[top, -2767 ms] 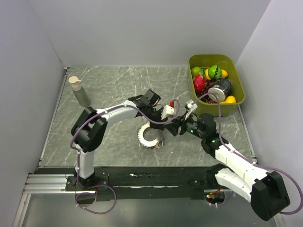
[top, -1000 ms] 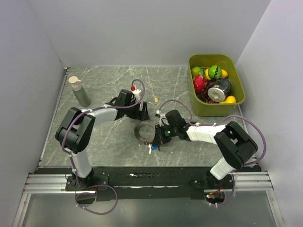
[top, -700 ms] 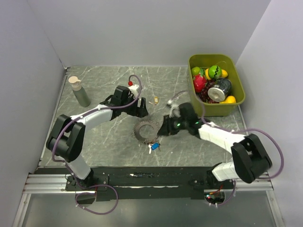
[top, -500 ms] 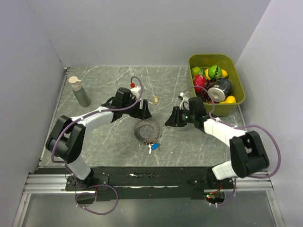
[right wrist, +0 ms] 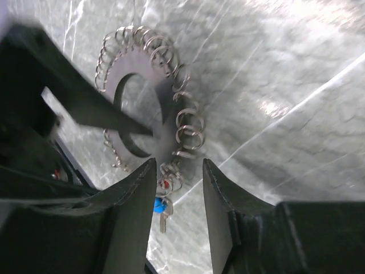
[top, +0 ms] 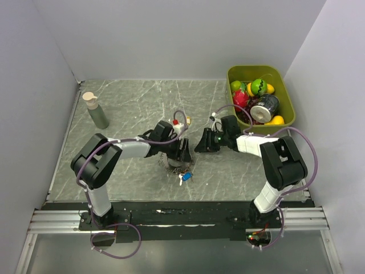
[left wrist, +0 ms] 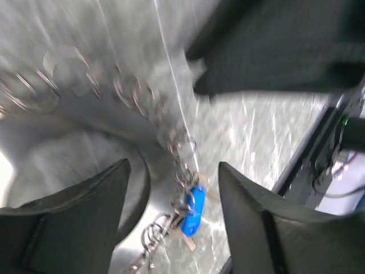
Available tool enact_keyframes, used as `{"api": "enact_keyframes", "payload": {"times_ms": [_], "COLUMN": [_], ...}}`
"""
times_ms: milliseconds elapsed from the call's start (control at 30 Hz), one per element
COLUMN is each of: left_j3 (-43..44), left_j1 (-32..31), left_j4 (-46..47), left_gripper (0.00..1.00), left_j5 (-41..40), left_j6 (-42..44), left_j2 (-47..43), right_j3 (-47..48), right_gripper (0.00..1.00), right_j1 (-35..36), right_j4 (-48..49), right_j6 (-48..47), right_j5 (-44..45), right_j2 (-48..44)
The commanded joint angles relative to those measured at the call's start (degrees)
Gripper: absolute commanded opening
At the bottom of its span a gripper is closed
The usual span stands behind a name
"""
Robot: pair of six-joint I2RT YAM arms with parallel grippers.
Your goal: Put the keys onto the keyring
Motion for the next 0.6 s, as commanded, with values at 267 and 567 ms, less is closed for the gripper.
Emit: {"api": "enact_keyframes", "payload": {"times_ms": [267,567], "left_j3": [-7.7,-11.0], "left_j1": [-2.2,-1.7], "left_j4": [-6.1,-16.4], "left_gripper": [0.6,0.58], "left_j5": [-1.3,-8.7], "left_j6": [3.0,9.5], "left_j2": [-3.7,-10.8], "right_j3": [3.3,-0.1], "right_gripper": [0.49,0.49], "right_j1": [-1.7,-1.7], "right_j4": [4.4,4.0], "right_j6": [0.5,0.1], "right_j5": [-4.3,-5.6], "right_j2": [4.8,4.0]}}
